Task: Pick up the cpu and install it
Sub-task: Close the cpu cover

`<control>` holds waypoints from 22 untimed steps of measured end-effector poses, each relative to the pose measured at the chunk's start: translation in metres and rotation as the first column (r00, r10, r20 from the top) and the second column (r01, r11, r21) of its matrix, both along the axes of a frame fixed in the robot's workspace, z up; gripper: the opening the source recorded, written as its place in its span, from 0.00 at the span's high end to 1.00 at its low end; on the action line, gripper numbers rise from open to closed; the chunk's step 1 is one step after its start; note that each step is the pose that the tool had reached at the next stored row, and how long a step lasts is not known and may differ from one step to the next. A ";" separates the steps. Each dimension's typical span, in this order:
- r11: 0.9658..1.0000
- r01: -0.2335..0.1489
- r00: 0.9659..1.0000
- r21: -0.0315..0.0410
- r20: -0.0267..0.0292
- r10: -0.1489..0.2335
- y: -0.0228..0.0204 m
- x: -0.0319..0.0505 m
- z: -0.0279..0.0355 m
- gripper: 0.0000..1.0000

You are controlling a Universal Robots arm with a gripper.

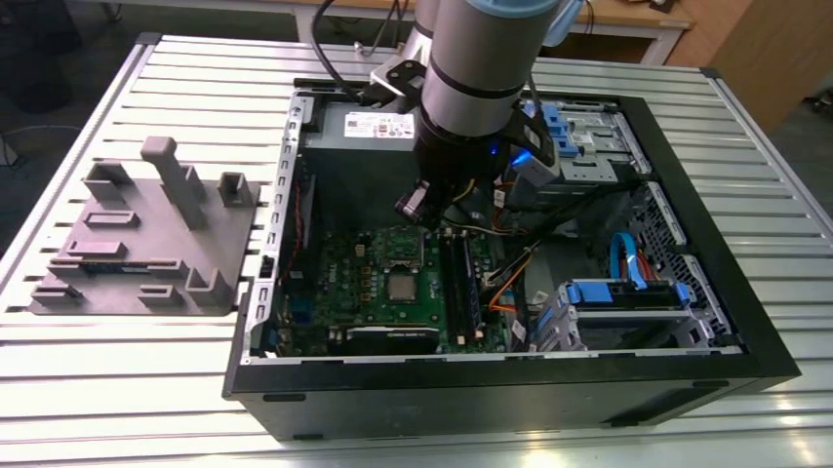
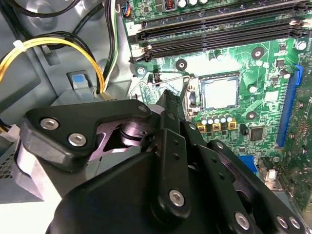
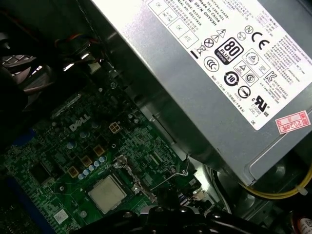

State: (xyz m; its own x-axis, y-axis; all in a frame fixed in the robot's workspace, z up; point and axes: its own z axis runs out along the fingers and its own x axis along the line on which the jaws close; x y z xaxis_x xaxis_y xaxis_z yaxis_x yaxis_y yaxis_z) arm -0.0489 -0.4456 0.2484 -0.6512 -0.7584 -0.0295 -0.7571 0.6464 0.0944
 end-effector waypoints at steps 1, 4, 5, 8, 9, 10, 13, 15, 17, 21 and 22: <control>1.000 0.000 1.000 0.000 0.000 0.000 0.0000 0.0000 0.0000 0.90; 1.000 0.000 1.000 0.000 0.000 0.000 -0.0001 0.0000 0.0000 0.90; 1.000 -0.001 1.000 0.000 0.000 0.001 -0.0001 0.0000 0.0000 0.90; 1.000 -0.001 1.000 0.000 0.000 0.001 -0.0004 0.0000 0.0000 0.90; 1.000 -0.001 1.000 0.000 0.000 0.001 -0.0008 0.0000 0.0000 0.90; 1.000 -0.001 1.000 0.000 0.000 0.001 -0.0012 0.0000 0.0000 0.90; 1.000 -0.001 1.000 0.000 0.000 0.001 -0.0036 0.0000 0.0000 0.90; 1.000 -0.001 1.000 0.000 0.000 0.001 -0.0052 0.0000 0.0000 0.90; 1.000 -0.001 1.000 0.000 0.000 0.001 -0.0065 0.0000 0.0000 0.90; 1.000 -0.001 1.000 -0.001 0.000 0.001 -0.0085 0.0000 0.0000 0.90; 1.000 -0.001 1.000 -0.002 0.000 0.001 -0.0090 0.0000 0.0000 0.90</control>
